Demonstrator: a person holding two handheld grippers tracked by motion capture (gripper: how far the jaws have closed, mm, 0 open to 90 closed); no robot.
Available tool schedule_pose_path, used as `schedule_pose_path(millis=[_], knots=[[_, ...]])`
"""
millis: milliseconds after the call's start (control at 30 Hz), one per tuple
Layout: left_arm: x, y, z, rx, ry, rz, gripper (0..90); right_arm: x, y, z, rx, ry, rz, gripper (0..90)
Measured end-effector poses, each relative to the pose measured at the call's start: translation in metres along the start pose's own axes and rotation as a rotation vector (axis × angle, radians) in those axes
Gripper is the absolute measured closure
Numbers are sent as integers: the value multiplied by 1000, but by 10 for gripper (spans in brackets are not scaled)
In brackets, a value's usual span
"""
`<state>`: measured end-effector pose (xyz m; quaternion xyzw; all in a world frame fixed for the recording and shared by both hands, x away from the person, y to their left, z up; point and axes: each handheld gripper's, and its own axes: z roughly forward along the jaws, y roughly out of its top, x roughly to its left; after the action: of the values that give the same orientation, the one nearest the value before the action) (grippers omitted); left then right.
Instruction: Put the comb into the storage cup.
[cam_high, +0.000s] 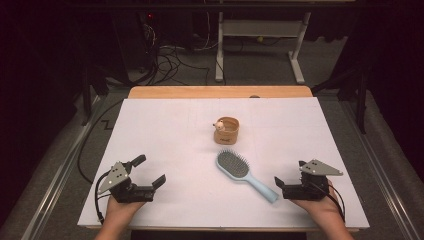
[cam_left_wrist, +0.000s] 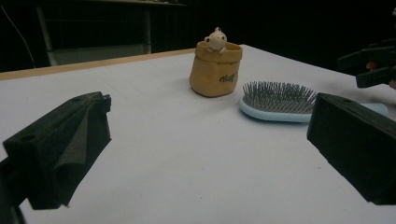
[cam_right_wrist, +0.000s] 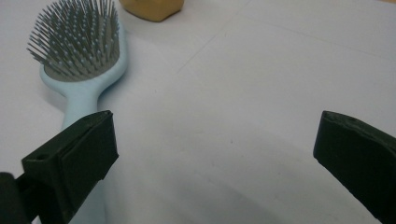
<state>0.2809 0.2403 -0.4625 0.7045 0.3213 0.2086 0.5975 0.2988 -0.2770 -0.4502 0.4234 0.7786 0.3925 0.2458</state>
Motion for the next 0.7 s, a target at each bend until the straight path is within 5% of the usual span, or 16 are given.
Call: schedule_pose_path(millis=[167, 267, 700], knots=[[2, -1, 2, 48, 0, 10, 4, -5, 1, 6, 77, -6, -1, 3], [4, 0, 2, 21, 26, 18, 4, -7, 0, 10, 132, -8, 4, 3], [4, 0, 5, 48, -4, 2, 6, -7, -5, 17, 303, -6, -32, 3]])
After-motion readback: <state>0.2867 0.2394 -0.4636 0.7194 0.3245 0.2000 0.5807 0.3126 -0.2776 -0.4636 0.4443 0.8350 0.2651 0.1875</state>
